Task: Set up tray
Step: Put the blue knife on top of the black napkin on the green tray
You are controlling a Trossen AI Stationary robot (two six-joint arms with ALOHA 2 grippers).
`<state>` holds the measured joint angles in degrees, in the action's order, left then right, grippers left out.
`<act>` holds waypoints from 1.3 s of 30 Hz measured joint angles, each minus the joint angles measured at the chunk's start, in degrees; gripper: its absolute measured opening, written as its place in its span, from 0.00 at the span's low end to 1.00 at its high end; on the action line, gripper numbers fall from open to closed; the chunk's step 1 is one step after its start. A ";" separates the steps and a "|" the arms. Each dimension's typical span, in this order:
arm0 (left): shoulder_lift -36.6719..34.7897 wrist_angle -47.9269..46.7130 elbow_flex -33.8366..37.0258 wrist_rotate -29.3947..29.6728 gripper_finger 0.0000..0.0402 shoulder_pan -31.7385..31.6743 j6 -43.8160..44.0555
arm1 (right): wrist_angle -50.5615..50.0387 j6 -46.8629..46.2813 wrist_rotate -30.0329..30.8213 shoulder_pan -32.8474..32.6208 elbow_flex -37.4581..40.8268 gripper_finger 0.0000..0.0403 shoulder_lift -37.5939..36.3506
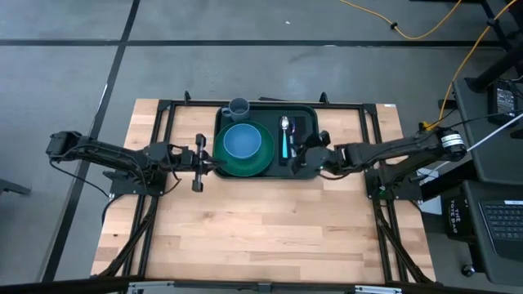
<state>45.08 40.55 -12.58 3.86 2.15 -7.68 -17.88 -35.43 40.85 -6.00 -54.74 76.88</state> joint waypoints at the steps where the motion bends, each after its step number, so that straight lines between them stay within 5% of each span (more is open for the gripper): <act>1: 0.00 -0.08 0.00 0.02 0.01 0.00 0.00 | -2.61 -2.17 -0.39 0.22 -0.98 0.08 0.00; 6: 0.02 -0.13 0.00 0.04 0.01 0.00 -0.11 | -17.01 -14.72 -10.40 5.42 -5.95 0.08 -0.01; 12: 0.02 0.03 0.00 0.04 0.01 0.00 -0.11 | -24.72 -18.65 -20.77 14.23 -6.32 0.08 0.08; 32: 0.02 1.69 0.00 1.64 0.01 -0.02 -2.58 | -22.33 -15.88 -43.39 31.75 -6.32 0.09 12.38; 39: 0.02 2.35 0.00 1.66 0.01 -0.02 -2.73 | -17.78 -15.42 -44.01 33.83 -6.29 0.07 16.82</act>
<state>45.10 42.90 -12.58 5.52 2.13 -10.41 -35.66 -50.85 -3.16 27.84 -61.04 93.70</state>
